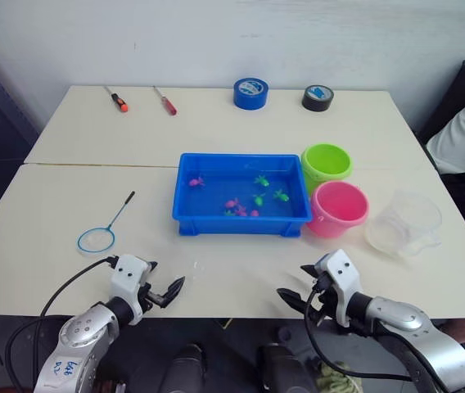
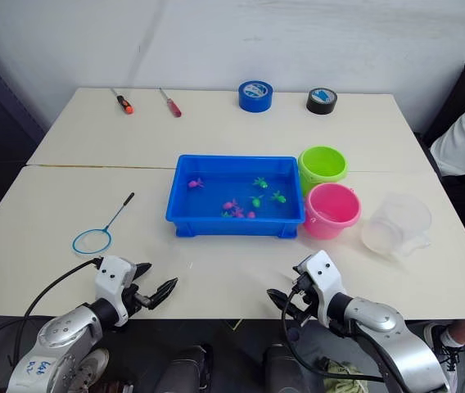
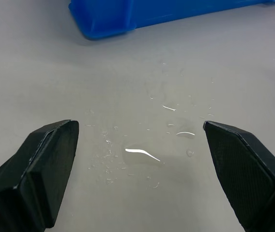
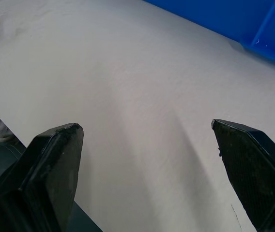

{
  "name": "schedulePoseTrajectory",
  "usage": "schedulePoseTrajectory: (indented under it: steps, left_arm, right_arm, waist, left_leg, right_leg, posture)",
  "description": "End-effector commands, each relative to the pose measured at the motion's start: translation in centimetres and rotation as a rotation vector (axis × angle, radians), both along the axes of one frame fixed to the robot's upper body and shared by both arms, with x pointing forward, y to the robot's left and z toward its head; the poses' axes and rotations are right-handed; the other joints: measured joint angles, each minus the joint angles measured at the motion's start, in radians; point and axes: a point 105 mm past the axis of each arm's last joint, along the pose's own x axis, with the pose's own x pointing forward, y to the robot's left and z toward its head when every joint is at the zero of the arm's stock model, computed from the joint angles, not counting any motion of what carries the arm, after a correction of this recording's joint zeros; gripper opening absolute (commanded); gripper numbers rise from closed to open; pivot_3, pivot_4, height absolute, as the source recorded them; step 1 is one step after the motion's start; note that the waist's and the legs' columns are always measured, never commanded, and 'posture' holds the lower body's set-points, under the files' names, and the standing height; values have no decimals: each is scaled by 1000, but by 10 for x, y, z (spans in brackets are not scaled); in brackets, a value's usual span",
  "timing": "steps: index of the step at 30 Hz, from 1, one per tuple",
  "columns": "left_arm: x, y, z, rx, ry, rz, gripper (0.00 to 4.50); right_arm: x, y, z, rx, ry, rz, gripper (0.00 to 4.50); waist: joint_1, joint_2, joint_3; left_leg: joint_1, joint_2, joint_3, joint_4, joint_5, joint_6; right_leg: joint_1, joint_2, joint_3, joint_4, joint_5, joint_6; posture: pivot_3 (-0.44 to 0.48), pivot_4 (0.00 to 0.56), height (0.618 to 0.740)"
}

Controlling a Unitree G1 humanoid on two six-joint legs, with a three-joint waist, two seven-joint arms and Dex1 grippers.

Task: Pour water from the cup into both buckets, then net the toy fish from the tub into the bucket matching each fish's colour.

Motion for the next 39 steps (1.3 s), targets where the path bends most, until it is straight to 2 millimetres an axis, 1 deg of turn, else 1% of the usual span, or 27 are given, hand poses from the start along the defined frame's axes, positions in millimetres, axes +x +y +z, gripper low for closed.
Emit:
schedulePoseTrajectory:
  steps: [1,11,13,16,18,19,22,24,26,28,30,32,34,36,39]
  left_arm:
    - [2,-2,14,-6,-59,-21,4489]
    - [3,-3,19,-17,-64,-38,4489]
    - [3,2,18,-4,-54,-43,4489]
    - [3,19,17,31,-26,-73,4489]
    - [6,36,29,36,-33,-103,4489]
    - [8,41,35,42,-42,-119,4489]
    - [15,48,53,71,-70,-189,4489]
    - [23,49,70,110,-106,-255,4489]
    - [33,44,86,151,-140,-335,4489]
    - [43,34,103,159,-168,-419,4489]
    - [53,13,118,165,-199,-540,4489]
    - [63,-3,127,180,-229,-620,4489]
    - [72,-15,132,179,-255,-668,4489]
    - [83,-32,138,173,-291,-721,4489]
    - [94,-48,143,166,-328,-765,4489]
  right_arm:
    - [-1,2,11,2,-45,19,4500]
    - [1,2,13,-3,-50,8,4500]
    - [2,1,14,0,-51,-9,4500]
    - [2,-2,13,-5,-41,-18,4500]
    - [0,-5,12,-13,-27,-24,4500]
    - [-1,-6,12,-15,-22,-26,4500]
    - [-4,-12,12,-20,-3,-46,4500]
    - [-8,-23,11,-32,14,-84,4500]
    - [-12,-41,11,-46,29,-153,4500]
    - [-17,-62,11,-68,43,-239,4500]
    - [-25,-85,7,-76,60,-363,4500]
    - [-31,-99,5,-65,57,-482,4500]
    - [-29,-111,5,-40,18,-615,4500]
    - [-23,-130,6,-33,-44,-807,4500]
    - [-16,-140,11,-8,-110,-969,4500]
  waist:
    - [0,0,0]
    - [0,0,0]
    - [0,0,0]
    - [0,0,0]
    - [0,0,0]
    - [0,0,0]
    - [0,0,0]
    - [9,0,0]
    - [19,0,0]
    - [25,0,0]
    - [37,1,0]
    - [40,0,0]
    - [36,1,-1]
    - [24,1,-1]
    - [13,2,-1]
  left_leg:
    - [0,0,0,0,0,0]
    - [0,0,0,0,0,0]
    - [0,0,0,0,0,0]
    - [0,0,0,0,0,0]
    - [0,0,0,-1,0,0]
    - [0,1,0,-1,0,0]
    - [0,0,0,-1,0,0]
    - [0,0,0,-1,0,0]
    - [-1,0,0,-1,0,0]
    - [-1,0,-1,-2,0,0]
    - [-2,-1,-1,-2,0,0]
    - [-1,-1,0,-3,0,0]
    - [-1,-1,1,-5,0,0]
    - [-1,0,3,-5,0,0]
    - [0,-1,4,-5,1,-1]
  right_leg:
    - [0,0,0,0,0,0]
    - [0,0,0,0,1,1]
    - [0,0,0,0,1,1]
    - [0,0,0,0,0,0]
    - [0,0,0,0,-1,-2]
    - [-1,0,0,0,-2,-3]
    - [-1,-1,0,0,-3,-6]
    - [0,-1,0,-1,-3,-6]
    - [-1,-2,1,-1,-3,-6]
    - [-1,-2,1,-2,-3,-6]
    - [-1,-2,0,-2,-3,-6]
    - [-1,-2,0,-2,-1,-3]
    - [-1,-1,0,-2,0,0]
    - [-3,0,0,-1,0,1]
    - [-3,4,1,1,1,2]
  posture:
    - [0,150,734]
    - [0,150,734]
    - [0,150,734]
    - [0,150,734]
    - [0,150,734]
    - [0,150,734]
    - [0,150,734]
    - [0,150,734]
    - [0,150,734]
    - [0,150,734]
    - [0,150,734]
    - [0,150,734]
    - [0,150,734]
    - [0,150,734]
    - [0,150,734]
